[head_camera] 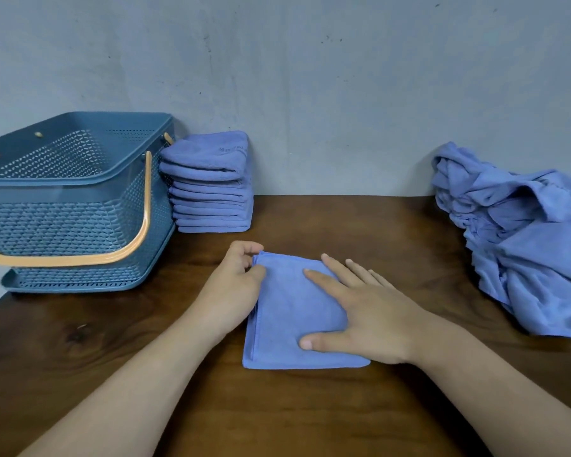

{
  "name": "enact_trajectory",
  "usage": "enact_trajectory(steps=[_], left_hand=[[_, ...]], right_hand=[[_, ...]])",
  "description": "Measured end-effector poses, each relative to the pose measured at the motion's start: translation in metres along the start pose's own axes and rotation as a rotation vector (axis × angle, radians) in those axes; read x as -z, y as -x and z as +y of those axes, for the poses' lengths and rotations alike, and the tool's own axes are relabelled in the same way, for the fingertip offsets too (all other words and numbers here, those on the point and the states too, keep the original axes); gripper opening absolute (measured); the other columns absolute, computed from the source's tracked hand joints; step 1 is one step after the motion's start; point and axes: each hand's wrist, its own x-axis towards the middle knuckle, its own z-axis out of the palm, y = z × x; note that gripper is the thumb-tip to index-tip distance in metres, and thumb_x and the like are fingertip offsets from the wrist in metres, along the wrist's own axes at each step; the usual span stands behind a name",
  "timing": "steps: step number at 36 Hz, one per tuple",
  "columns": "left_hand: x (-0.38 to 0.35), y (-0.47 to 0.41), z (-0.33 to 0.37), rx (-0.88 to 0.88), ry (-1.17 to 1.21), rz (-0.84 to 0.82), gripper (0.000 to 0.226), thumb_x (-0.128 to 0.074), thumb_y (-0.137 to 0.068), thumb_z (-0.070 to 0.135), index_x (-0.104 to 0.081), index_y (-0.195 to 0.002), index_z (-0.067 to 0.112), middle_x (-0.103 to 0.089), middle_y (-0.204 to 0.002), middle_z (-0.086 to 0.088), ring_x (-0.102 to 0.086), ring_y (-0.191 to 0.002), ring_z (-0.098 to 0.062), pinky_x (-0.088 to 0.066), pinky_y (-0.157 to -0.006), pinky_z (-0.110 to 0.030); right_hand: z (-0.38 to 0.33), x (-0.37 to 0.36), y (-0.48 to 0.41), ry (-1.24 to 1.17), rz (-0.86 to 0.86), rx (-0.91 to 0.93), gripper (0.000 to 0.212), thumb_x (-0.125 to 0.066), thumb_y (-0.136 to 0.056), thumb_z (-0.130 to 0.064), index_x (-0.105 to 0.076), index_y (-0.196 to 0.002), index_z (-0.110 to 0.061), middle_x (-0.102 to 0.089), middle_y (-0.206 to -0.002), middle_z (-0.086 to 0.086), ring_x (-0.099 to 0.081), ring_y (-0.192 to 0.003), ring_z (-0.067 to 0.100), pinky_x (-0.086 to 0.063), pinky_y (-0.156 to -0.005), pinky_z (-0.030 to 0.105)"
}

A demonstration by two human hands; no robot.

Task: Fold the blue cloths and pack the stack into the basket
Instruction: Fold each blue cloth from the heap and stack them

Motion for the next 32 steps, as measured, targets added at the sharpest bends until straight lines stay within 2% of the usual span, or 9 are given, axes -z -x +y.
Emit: enact_trajectory(steps=[5, 9, 13, 17, 20, 22, 24, 27, 32], left_hand=[[-0.001, 0.004, 0.003, -0.031, -0.01, 0.021, 0.04, -0.061, -0.105, 0.035, -0.046, -0.142, 0.035, -0.068, -0.117, 0.013, -0.066, -0.104, -0.003, -0.049, -0.084, -0.027], [0.003, 0.01, 0.005, -0.081, -0.149, -0.025, 0.064, -0.076, -0.095, 0.037, -0.039, -0.146, 0.035, -0.072, -0.099, 0.007, -0.07, -0.085, -0.001, -0.051, -0.076, -0.025], [0.023, 0.012, 0.014, 0.043, -0.187, -0.145, 0.069, -0.081, -0.09, 0.044, -0.041, -0.145, 0.035, -0.075, -0.085, 0.003, -0.068, -0.067, -0.01, -0.052, -0.065, -0.033], [0.039, 0.022, 0.03, 0.1, -0.199, -0.304, 0.094, -0.086, -0.084, 0.049, -0.028, -0.156, 0.036, -0.079, -0.092, -0.004, -0.074, -0.08, -0.028, -0.055, -0.065, -0.037], [0.035, 0.029, 0.034, 0.087, -0.282, -0.37, 0.109, -0.088, -0.081, 0.049, -0.016, -0.162, 0.04, -0.079, -0.09, 0.0, -0.076, -0.09, -0.025, -0.056, -0.067, -0.032], [0.032, 0.029, 0.031, 0.092, -0.263, -0.388, 0.109, -0.088, -0.084, 0.037, -0.014, -0.164, 0.04, -0.078, -0.087, 0.001, -0.076, -0.09, -0.018, -0.059, -0.068, -0.031], [0.033, 0.027, 0.028, 0.116, -0.194, -0.4, 0.097, -0.083, -0.09, 0.024, -0.021, -0.163, 0.037, -0.079, -0.095, -0.002, -0.077, -0.095, -0.016, -0.063, -0.074, -0.035], [0.035, 0.024, 0.026, 0.157, -0.074, -0.426, 0.077, -0.074, -0.096, 0.011, -0.032, -0.157, 0.031, -0.079, -0.109, -0.005, -0.077, -0.104, -0.018, -0.064, -0.079, -0.04], [0.038, 0.021, 0.022, 0.158, -0.069, -0.416, 0.074, -0.073, -0.092, 0.008, -0.038, -0.153, 0.034, -0.076, -0.109, -0.011, -0.076, -0.105, -0.024, -0.066, -0.078, -0.05]], right_hand=[[0.001, -0.002, 0.0, 0.027, -0.005, -0.004, 0.113, -0.036, -0.068, -0.107, 0.012, -0.159, -0.06, 0.03, -0.167, -0.026, 0.021, -0.16, 0.014, 0.003, -0.131, 0.045], [0.002, -0.004, 0.001, 0.02, 0.023, 0.005, 0.112, -0.035, -0.068, -0.107, 0.01, -0.159, -0.06, 0.029, -0.168, -0.026, 0.02, -0.16, 0.013, 0.002, -0.132, 0.044], [0.004, -0.004, 0.002, 0.015, 0.027, 0.013, 0.11, -0.032, -0.069, -0.108, 0.011, -0.159, -0.06, 0.029, -0.168, -0.026, 0.021, -0.16, 0.011, 0.002, -0.132, 0.044], [0.005, -0.004, 0.002, 0.014, 0.022, 0.022, 0.11, -0.03, -0.069, -0.108, 0.012, -0.159, -0.06, 0.029, -0.168, -0.026, 0.02, -0.16, 0.012, 0.002, -0.132, 0.045], [0.006, -0.004, 0.003, -0.033, 0.002, 0.032, 0.104, -0.026, -0.071, -0.107, 0.01, -0.159, -0.062, 0.028, -0.167, -0.028, 0.022, -0.159, 0.008, 0.005, -0.131, 0.045], [0.008, -0.001, 0.005, -0.165, 0.001, 0.034, 0.095, -0.02, -0.074, -0.105, 0.002, -0.158, -0.065, 0.023, -0.167, -0.033, 0.023, -0.157, 0.001, 0.008, -0.131, 0.043], [0.01, 0.001, 0.006, -0.318, 0.015, 0.02, 0.078, -0.019, -0.083, -0.097, -0.007, -0.155, -0.07, 0.017, -0.166, -0.038, 0.021, -0.154, -0.007, 0.01, -0.131, 0.039], [0.01, -0.001, 0.004, -0.259, 0.026, 0.024, 0.063, -0.019, -0.094, -0.085, -0.008, -0.154, -0.071, 0.018, -0.166, -0.037, 0.02, -0.155, -0.006, 0.01, -0.13, 0.036], [0.009, -0.007, 0.001, -0.088, 0.037, 0.038, 0.079, -0.028, -0.088, -0.093, 0.006, -0.155, -0.069, 0.027, -0.166, -0.031, 0.02, -0.159, 0.006, 0.006, -0.131, 0.043]])
